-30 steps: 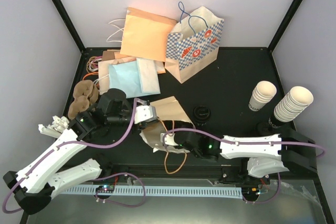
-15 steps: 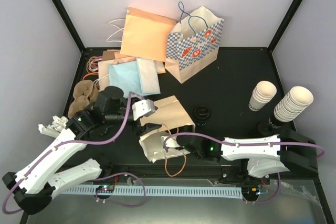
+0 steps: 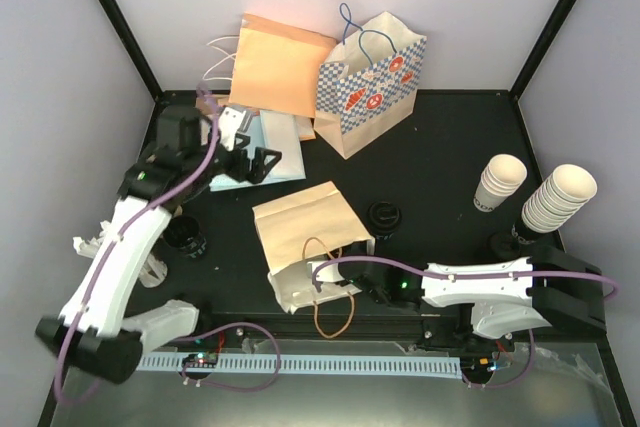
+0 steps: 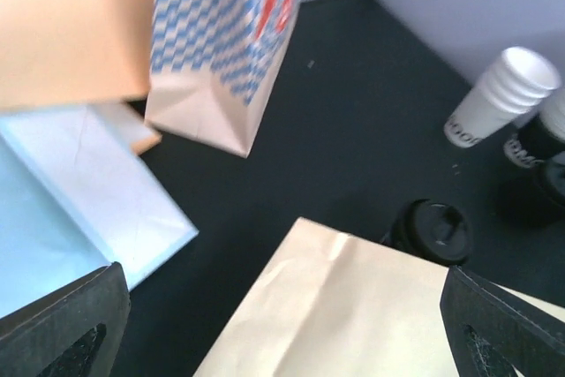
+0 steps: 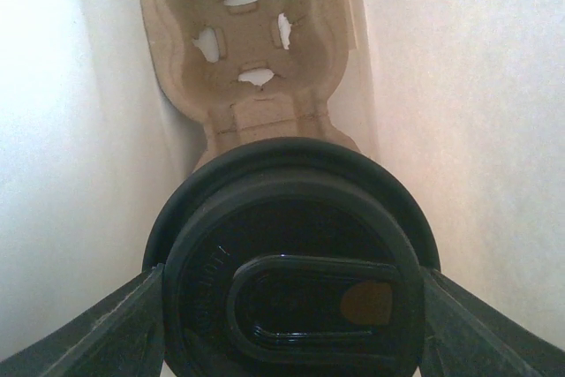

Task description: Pack the takeout coffee

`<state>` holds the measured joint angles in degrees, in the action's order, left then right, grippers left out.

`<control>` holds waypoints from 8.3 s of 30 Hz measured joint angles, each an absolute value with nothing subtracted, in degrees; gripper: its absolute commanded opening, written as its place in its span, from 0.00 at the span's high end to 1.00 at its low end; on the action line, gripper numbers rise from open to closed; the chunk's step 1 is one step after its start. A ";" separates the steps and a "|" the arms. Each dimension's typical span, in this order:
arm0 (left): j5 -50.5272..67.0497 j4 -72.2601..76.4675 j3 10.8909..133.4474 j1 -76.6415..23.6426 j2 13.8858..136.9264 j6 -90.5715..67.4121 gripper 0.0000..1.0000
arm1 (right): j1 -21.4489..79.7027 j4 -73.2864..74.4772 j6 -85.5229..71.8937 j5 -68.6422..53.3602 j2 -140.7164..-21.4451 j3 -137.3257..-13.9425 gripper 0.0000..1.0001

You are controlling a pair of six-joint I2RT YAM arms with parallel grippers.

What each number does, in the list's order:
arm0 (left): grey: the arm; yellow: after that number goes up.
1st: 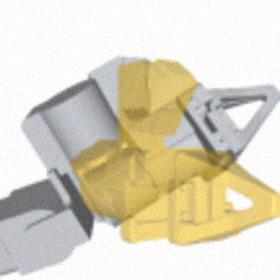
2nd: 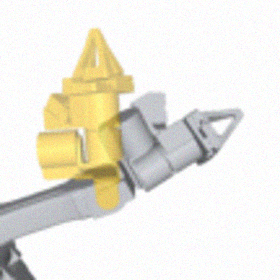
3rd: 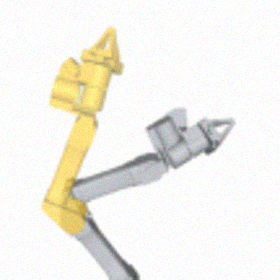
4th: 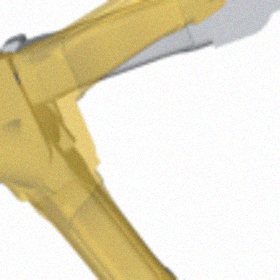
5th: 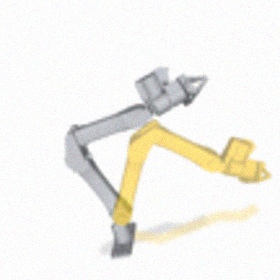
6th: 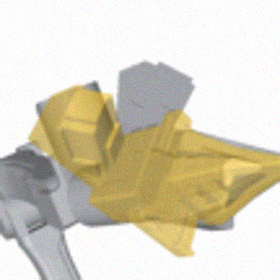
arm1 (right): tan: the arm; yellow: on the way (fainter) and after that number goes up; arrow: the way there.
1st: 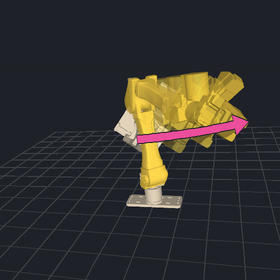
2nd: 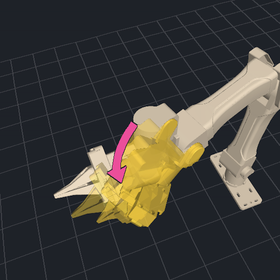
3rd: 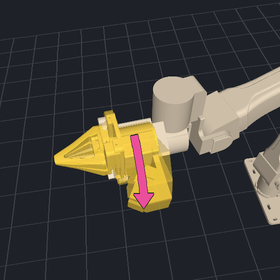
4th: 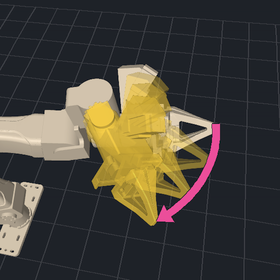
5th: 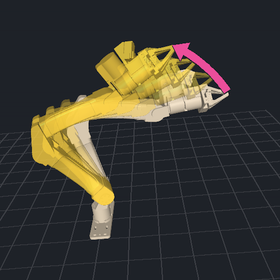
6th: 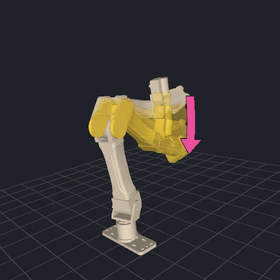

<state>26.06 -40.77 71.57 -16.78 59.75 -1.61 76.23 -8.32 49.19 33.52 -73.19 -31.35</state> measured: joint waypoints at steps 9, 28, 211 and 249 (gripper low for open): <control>29.17 -43.53 76.71 -11.42 85.23 -8.43 0.08 | 76.23 -8.69 50.06 33.98 -73.32 -31.35 0.30; 34.98 -49.19 89.65 -15.46 113.93 -10.48 0.76 | 76.14 -10.55 51.35 34.41 -76.03 -31.35 0.30; 40.23 -59.90 103.88 -22.24 134.17 5.82 0.87 | 66.63 17.78 42.22 36.56 -92.92 -55.35 0.30; 39.97 -62.04 103.92 -22.59 134.28 5.17 0.71 | 66.00 26.85 40.93 35.92 -91.85 -58.48 0.00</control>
<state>39.97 -62.04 103.92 -22.59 134.28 5.17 66.00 26.85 40.93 35.92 -91.85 -58.48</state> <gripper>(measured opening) 0.288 0.957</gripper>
